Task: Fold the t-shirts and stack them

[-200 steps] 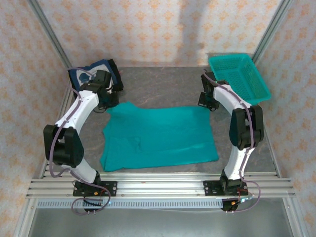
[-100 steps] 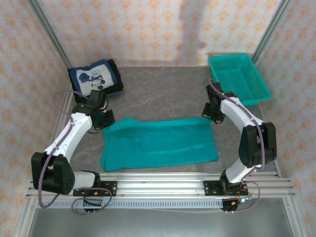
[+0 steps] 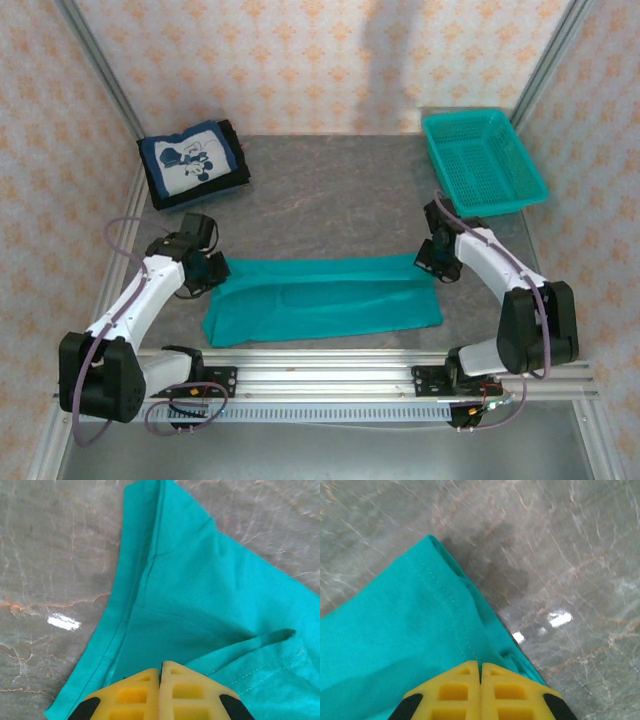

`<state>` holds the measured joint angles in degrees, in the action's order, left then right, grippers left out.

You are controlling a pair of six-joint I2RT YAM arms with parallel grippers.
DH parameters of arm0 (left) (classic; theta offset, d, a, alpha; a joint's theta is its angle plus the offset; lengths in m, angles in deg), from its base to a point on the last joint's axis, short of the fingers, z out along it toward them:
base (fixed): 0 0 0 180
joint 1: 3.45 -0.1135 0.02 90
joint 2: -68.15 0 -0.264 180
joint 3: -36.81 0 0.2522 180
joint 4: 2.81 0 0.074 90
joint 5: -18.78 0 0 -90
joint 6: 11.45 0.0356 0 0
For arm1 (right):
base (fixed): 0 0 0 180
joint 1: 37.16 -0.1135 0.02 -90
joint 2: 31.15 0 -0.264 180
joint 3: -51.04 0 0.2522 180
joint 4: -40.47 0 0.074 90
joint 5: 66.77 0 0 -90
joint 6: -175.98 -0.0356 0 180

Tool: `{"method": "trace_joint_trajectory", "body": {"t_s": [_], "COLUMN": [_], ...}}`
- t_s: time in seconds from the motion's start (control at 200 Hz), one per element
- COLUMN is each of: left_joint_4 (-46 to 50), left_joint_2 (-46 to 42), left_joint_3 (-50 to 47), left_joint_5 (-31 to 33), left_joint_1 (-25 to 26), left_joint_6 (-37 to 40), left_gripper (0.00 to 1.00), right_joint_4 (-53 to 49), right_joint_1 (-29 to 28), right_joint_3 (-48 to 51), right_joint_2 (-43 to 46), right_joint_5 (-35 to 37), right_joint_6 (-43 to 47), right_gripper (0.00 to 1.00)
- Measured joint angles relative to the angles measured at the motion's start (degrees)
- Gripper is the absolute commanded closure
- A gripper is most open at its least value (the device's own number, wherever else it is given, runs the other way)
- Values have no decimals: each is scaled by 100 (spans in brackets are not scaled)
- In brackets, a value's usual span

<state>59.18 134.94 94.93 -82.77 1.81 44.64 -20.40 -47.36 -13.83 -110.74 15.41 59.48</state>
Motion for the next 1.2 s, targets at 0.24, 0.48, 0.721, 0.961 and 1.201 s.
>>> {"method": "trace_joint_trajectory", "body": {"t_s": [0.24,0.48,0.721,0.961,1.201], "left_joint_4": [-142,-131,153,114,105], "left_joint_2": [2,-297,-1172,-601,13], "left_joint_3": [-529,-743,-363,79,175], "left_joint_5": [2,181,570,487,455], "left_joint_1": [116,321,376,868,1200], "left_joint_6": [-278,-723,-1069,-953,-852], "left_gripper": [80,40,30,32,37], "right_joint_4": [68,63,7,168,-382], "right_joint_1": [-37,-42,-42,-229,-278], "right_joint_3": [404,608,525,175,168], "right_joint_2": [57,208,1117,516,101], "right_joint_5": [-44,-61,-188,-949,-879], "right_joint_6": [-210,-463,-455,9,85], "right_gripper": [73,45,31,36,41]}}
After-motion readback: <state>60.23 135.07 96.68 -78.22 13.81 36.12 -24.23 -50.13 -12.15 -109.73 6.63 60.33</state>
